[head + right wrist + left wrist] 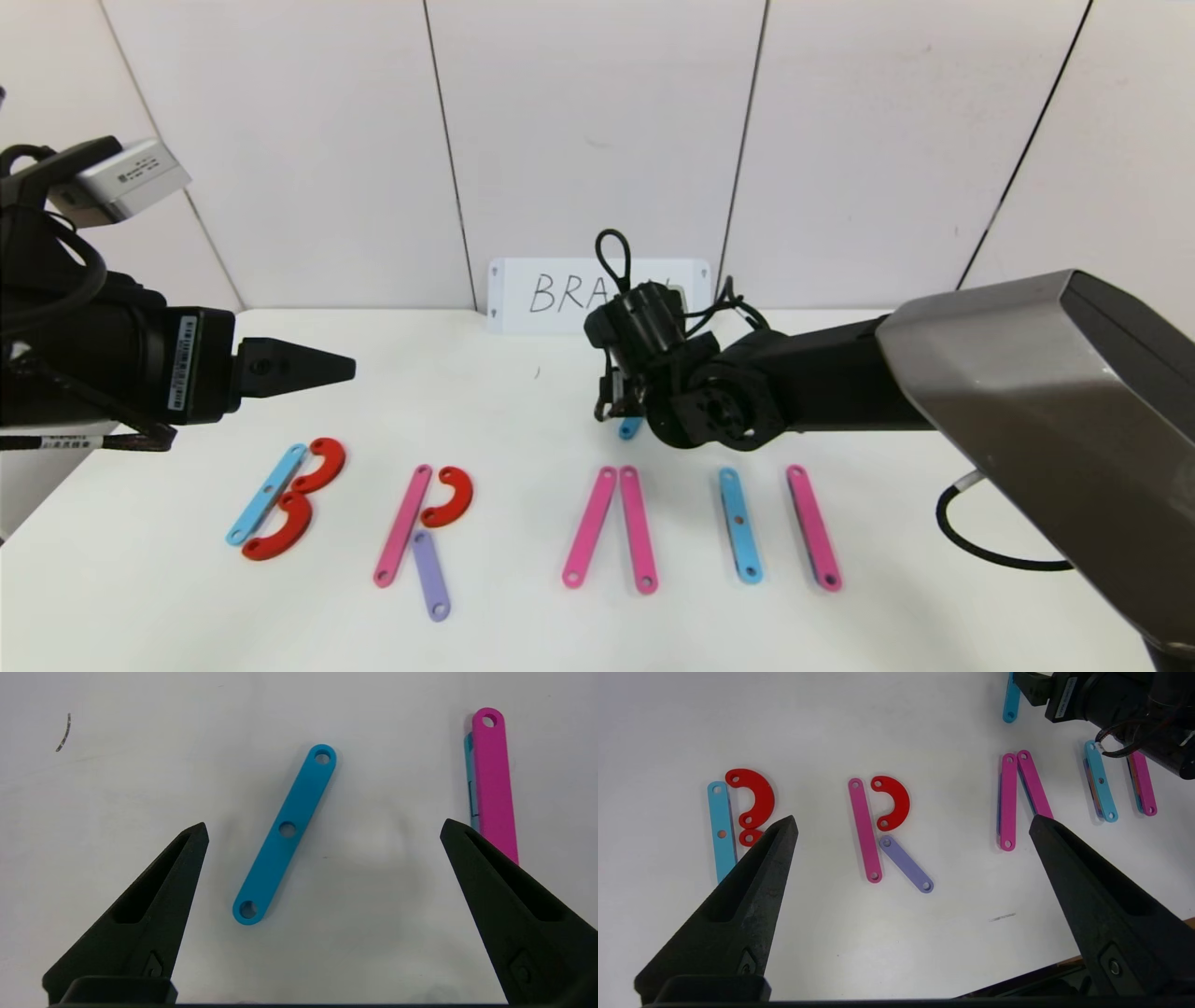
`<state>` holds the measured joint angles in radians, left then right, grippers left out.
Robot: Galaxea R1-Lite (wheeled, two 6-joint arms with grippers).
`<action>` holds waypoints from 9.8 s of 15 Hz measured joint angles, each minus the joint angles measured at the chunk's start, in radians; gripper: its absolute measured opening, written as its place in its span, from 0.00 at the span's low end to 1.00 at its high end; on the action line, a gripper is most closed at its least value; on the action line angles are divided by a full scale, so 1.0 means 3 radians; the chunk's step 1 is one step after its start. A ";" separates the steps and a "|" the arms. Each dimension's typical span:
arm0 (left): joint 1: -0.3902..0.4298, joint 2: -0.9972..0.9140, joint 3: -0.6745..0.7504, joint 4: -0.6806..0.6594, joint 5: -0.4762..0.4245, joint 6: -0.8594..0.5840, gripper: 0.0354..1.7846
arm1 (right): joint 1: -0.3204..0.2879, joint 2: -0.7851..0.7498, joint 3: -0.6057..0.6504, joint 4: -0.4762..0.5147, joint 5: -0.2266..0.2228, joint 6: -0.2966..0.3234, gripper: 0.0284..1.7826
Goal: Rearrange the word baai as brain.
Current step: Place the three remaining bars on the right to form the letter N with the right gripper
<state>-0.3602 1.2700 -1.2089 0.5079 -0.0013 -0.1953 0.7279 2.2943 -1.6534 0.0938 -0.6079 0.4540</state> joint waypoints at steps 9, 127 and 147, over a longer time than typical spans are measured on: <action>0.0004 -0.0006 0.0000 0.0000 -0.0001 0.0000 0.97 | 0.0082 0.0304 -0.0337 0.0213 -0.0005 0.0154 0.97; 0.0061 -0.0072 0.0032 0.0000 -0.0006 0.0058 0.97 | -0.1660 -0.2224 0.4389 -0.2112 0.2127 -0.2286 0.14; 0.0064 -0.0066 0.0030 -0.0003 -0.0005 0.0057 0.97 | -0.1530 -0.1990 0.4214 -0.2111 0.2113 -0.2238 0.14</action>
<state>-0.3411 1.2502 -1.1998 0.5070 -0.0028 -0.1783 0.2687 1.6972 -0.3891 -0.5396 0.0260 -0.2174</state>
